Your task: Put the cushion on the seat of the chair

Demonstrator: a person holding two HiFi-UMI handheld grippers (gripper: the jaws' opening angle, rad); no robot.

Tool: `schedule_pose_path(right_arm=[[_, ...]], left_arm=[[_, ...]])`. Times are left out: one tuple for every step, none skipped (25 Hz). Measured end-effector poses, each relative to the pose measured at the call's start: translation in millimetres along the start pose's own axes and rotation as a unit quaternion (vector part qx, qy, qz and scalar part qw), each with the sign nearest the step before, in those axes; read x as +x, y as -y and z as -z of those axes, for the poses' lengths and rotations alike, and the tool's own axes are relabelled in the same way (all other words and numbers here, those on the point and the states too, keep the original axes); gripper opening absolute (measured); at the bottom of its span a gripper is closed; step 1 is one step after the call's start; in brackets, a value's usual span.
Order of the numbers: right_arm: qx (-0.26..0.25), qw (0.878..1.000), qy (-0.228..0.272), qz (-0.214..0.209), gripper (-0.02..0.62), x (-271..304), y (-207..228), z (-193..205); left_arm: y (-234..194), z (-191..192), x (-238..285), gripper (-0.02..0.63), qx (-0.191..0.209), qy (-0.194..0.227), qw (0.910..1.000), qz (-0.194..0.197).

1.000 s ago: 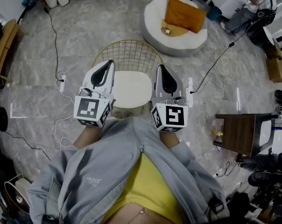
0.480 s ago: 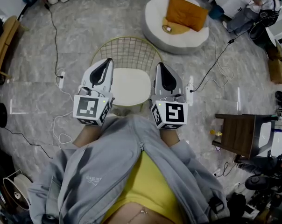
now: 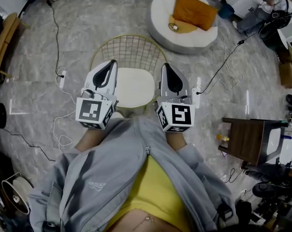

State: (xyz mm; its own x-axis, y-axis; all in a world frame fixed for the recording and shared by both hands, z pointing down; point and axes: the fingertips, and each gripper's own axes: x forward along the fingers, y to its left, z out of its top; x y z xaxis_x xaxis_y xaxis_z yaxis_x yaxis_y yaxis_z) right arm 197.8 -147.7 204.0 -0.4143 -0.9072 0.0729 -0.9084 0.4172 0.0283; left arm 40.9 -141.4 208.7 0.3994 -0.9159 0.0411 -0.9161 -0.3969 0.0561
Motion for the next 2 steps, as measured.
schedule_pose_path(right_arm=[[-0.001, 1.000, 0.000, -0.002, -0.002, -0.3, 1.3, 1.3], [-0.002, 1.000, -0.001, -0.003, -0.002, -0.5, 2.5, 2.6]], left_arm=[[1.2, 2.2, 1.1, 0.008, 0.002, -0.002, 1.0000, 0.000], [2.2, 4.4, 2.3, 0.009, 0.003, -0.003, 1.0000, 0.000]])
